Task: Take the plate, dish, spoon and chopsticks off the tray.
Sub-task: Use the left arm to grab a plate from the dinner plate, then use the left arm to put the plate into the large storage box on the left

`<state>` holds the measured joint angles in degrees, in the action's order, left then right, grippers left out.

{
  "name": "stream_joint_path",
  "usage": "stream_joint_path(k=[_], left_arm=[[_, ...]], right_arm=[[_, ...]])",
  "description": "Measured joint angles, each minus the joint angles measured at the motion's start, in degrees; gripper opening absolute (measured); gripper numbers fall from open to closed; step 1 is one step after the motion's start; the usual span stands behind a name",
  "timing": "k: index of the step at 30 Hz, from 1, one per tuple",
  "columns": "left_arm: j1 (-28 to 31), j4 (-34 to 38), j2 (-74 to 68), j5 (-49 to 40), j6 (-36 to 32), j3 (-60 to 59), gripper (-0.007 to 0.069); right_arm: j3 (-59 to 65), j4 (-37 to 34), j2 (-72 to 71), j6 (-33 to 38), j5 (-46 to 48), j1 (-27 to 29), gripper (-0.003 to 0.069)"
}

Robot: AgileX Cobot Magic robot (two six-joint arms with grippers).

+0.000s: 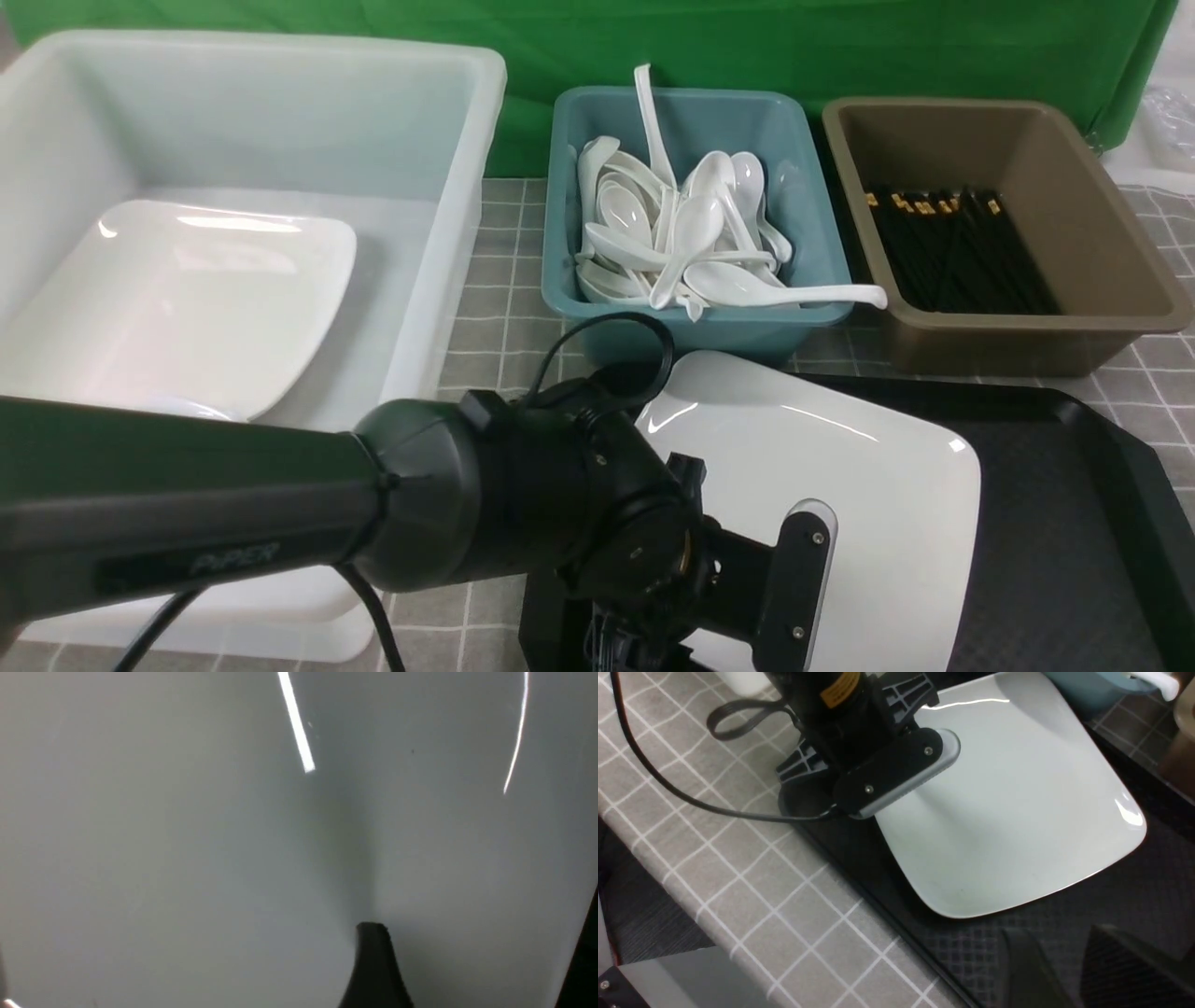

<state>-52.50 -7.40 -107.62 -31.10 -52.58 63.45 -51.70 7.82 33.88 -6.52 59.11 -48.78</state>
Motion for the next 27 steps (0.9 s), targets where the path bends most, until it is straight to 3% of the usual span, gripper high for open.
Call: stream_joint_path(k=[2,8,11,15,20,27], left_arm=[[-0.06,0.06,-0.2,-0.59,0.27,0.2,0.0358],[-0.64,0.26,0.54,-1.88,2.98,0.2,0.0167],[-1.58,0.72,2.48,-3.25,3.4,0.14,0.015],[-4.55,1.09,9.11,-4.81,6.85,0.02,0.0055],[-8.41,2.06,18.53,-6.14,9.53,0.02,0.0022],[-8.94,2.19,23.19,-8.12,10.14,-0.5,0.0022]], right_arm=[[0.0,0.0,0.0,-0.08,0.0,0.0,0.0234],[0.0,0.0,0.0,-0.08,0.0,0.0,0.0234],[0.0,0.0,0.0,-0.08,0.0,0.0,0.0234],[0.0,0.0,0.0,-0.08,-0.13,0.0,0.0234],[0.0,3.1,0.0,-0.45,-0.25,0.0,0.0234],[0.0,8.79,0.0,-3.85,-0.3,0.0,0.0234]])
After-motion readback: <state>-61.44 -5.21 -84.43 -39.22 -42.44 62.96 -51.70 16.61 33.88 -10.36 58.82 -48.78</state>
